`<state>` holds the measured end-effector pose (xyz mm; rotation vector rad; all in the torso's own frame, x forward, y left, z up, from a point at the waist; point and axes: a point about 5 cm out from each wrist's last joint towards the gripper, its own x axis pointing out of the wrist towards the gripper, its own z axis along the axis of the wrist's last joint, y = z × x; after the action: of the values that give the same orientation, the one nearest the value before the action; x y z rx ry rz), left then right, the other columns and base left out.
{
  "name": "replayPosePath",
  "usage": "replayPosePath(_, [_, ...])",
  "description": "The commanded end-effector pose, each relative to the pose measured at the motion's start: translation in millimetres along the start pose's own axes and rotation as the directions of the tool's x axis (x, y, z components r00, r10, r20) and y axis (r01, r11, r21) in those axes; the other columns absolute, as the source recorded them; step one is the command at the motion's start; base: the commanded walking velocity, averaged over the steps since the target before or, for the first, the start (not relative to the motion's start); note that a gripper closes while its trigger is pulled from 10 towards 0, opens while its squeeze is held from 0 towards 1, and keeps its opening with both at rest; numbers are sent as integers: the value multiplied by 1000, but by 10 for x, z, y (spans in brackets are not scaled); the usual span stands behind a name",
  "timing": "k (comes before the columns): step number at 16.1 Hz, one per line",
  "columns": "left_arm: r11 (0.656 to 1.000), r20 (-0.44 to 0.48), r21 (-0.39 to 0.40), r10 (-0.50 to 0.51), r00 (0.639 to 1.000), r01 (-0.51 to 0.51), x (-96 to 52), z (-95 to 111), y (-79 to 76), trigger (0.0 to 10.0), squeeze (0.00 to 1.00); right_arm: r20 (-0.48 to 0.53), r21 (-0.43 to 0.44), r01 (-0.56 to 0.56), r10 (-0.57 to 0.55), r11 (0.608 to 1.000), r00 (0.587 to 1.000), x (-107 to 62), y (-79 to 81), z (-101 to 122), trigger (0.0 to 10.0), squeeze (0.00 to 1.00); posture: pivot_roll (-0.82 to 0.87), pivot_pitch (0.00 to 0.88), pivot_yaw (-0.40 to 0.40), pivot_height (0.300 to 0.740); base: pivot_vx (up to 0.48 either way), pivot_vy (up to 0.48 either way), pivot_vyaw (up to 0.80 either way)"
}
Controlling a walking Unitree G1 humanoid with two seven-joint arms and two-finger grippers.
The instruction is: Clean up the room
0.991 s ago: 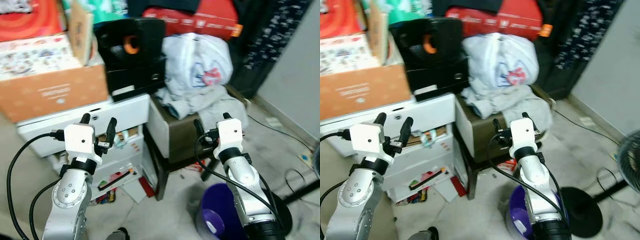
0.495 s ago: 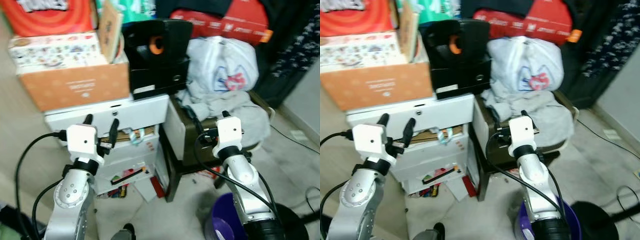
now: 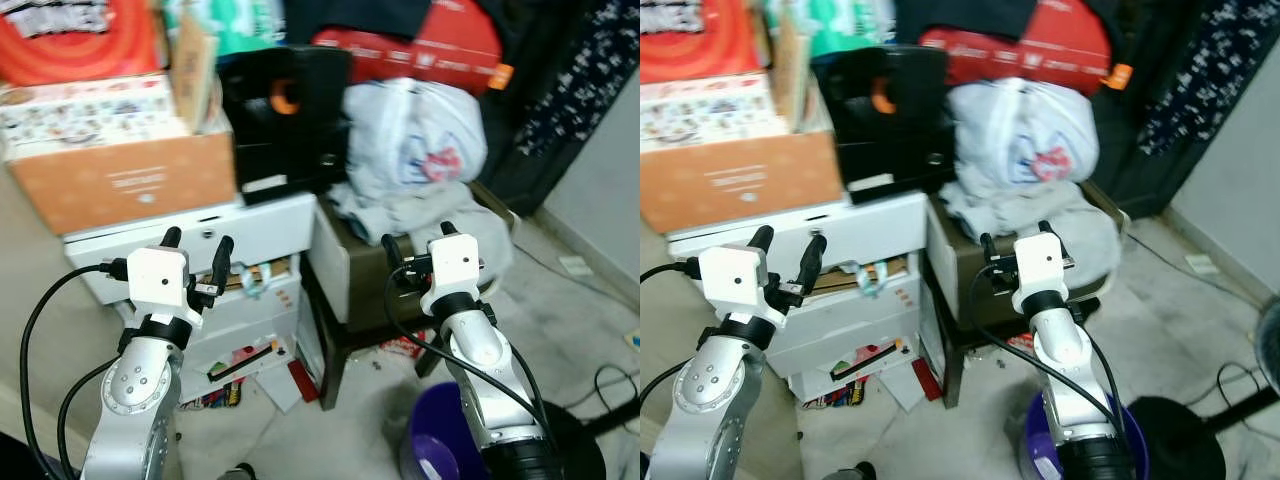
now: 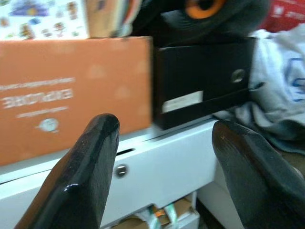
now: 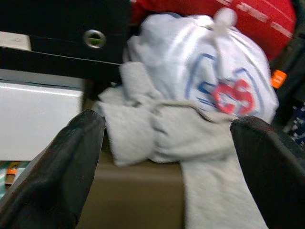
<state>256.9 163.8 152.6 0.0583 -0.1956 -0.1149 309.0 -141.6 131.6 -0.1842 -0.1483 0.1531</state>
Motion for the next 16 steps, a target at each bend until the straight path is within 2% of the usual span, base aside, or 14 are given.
replayPosePath(1, [1000,-5,-11,-18,1000,18,10,-4,-26,10000,0,7,-9,12,-12,1000,1000,5,-42,22,10000,0,-11,68,-44,740,0,-296,0])
replayPosePath(6, [1000,-8,-12,-19,1000,19,14,-9,-27,10000,0,8,-10,14,-14,1000,1000,8,-39,24,10000,0,-11,69,-44,740,0,-311,0])
replayPosePath(13, [1000,-17,-27,-16,1000,16,20,-27,-29,10000,0,9,-25,19,-19,1000,1000,12,-34,25,10000,0,-10,73,-42,740,0,0,0])
replayPosePath(16, [999,-17,-38,-13,1000,12,27,-29,-27,10000,0,9,-36,20,-20,999,1000,15,-39,24,10000,0,-12,72,-46,740,0,0,698])
